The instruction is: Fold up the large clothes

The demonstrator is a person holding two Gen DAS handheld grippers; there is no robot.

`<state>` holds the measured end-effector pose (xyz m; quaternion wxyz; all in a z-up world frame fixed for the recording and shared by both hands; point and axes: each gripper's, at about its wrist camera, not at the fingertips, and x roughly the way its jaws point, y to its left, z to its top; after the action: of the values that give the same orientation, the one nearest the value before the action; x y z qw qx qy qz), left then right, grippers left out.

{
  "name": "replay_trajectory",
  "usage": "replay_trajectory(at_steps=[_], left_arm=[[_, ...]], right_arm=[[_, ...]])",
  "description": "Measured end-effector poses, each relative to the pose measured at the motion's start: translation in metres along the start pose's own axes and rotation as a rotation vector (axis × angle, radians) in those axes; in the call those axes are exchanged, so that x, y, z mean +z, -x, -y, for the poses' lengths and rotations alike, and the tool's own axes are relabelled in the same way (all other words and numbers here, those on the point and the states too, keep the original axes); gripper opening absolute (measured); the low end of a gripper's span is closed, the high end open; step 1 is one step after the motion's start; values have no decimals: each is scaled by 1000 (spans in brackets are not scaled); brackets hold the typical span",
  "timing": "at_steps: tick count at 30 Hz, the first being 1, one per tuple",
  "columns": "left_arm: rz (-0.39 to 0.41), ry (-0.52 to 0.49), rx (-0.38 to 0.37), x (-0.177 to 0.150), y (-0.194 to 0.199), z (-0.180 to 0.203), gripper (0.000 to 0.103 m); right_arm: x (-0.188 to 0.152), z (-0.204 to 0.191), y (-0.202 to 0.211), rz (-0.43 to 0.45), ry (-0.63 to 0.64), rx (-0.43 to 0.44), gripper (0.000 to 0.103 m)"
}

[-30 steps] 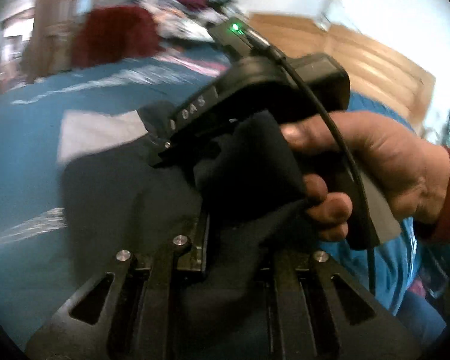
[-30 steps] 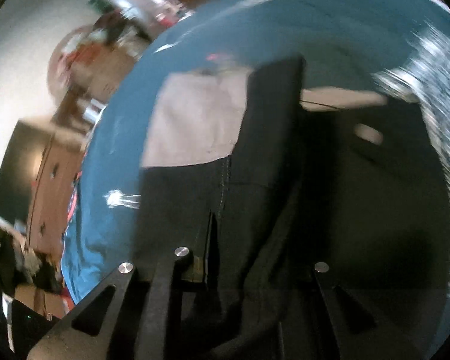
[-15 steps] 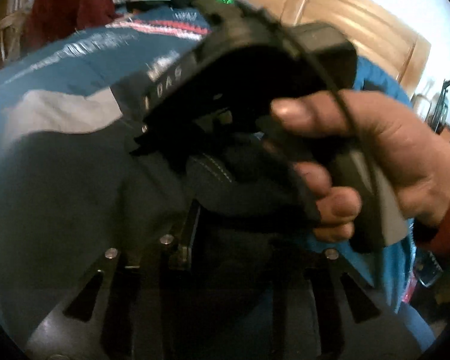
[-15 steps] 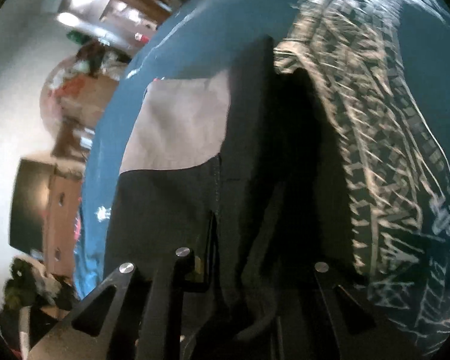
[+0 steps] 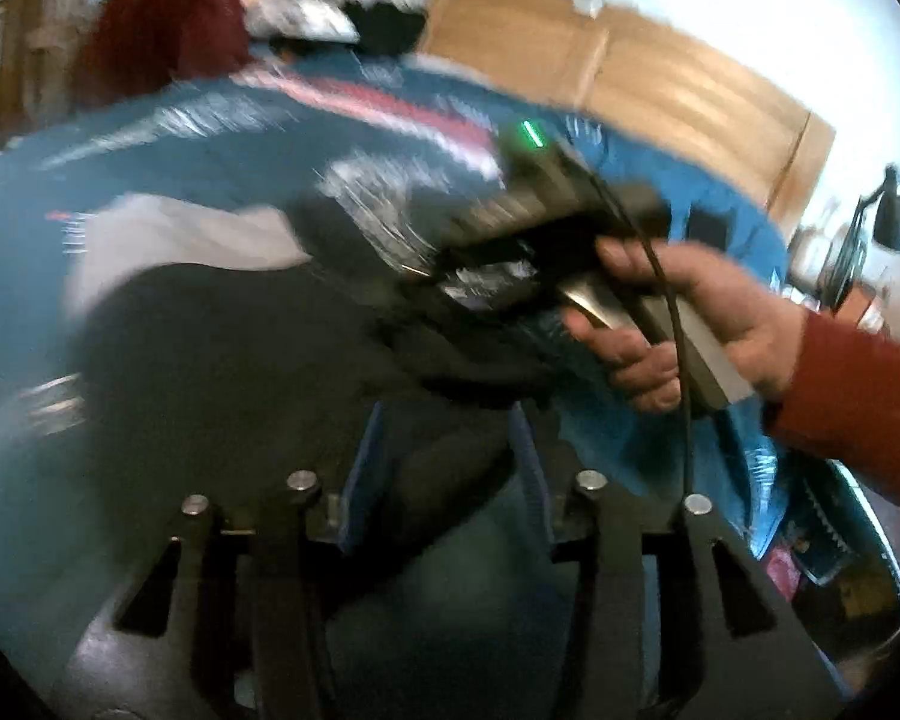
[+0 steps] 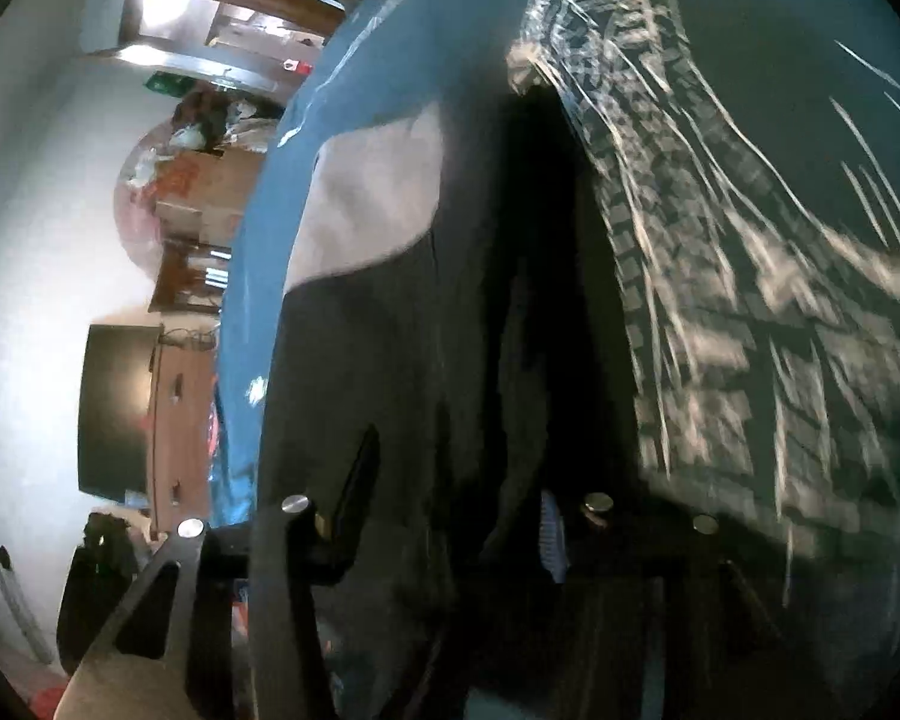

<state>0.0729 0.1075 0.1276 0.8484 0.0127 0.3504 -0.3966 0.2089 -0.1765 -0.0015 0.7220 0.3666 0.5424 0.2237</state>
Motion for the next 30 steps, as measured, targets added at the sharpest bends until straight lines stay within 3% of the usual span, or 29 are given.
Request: replay_trajectory(at_steps=[2, 6, 8, 9, 10, 11, 15, 16, 17, 18, 20, 23, 26, 28, 30], left_arm=[[36, 20, 71, -17, 32, -14, 52], [11, 75, 136, -35, 43, -40, 55], [-15, 66, 165, -41, 33, -44, 55], [-25, 60, 170, -46, 30, -41, 56], [-40, 53, 174, -44, 22, -41, 56], [-51, 44, 179, -46, 16, -41, 56], [-94, -25, 268, -48, -14, -49, 57], [-118, -30, 305, -48, -19, -55, 38], [-141, -15, 316, -48, -19, -63, 32], [-133, 8, 290, -52, -8, -70, 32], [-125, -73, 332, -53, 4, -61, 34], [-228, -157, 316, -70, -13, -55, 28], [-228, -149, 277, -71, -3, -52, 26], [-173, -107, 227, -64, 23, -49, 22], [-63, -73, 198, -50, 55, -44, 24]], right_arm=[[-18, -3, 7, 0, 6, -15, 54], [-55, -24, 16, 15, 57, -40, 67], [-66, -28, 17, 31, 82, -81, 67], [-70, -29, 17, 42, 86, -94, 61], [-74, -31, 15, 46, 85, -96, 40], [-79, -30, 15, 42, 82, -92, 31], [-89, -22, 23, 81, 74, -103, 11], [-88, -15, 26, 93, 57, -100, 8], [-88, -4, 30, 109, 27, -93, 8], [-88, 4, 32, 109, 8, -71, 8], [-92, 7, 31, 100, 17, -61, 7], [-94, 20, 28, 103, -9, -42, 6], [-95, 26, 24, 110, -19, -28, 4], [-93, 19, 25, 109, 2, -40, 6], [-95, 5, 31, 116, 46, -71, 8]])
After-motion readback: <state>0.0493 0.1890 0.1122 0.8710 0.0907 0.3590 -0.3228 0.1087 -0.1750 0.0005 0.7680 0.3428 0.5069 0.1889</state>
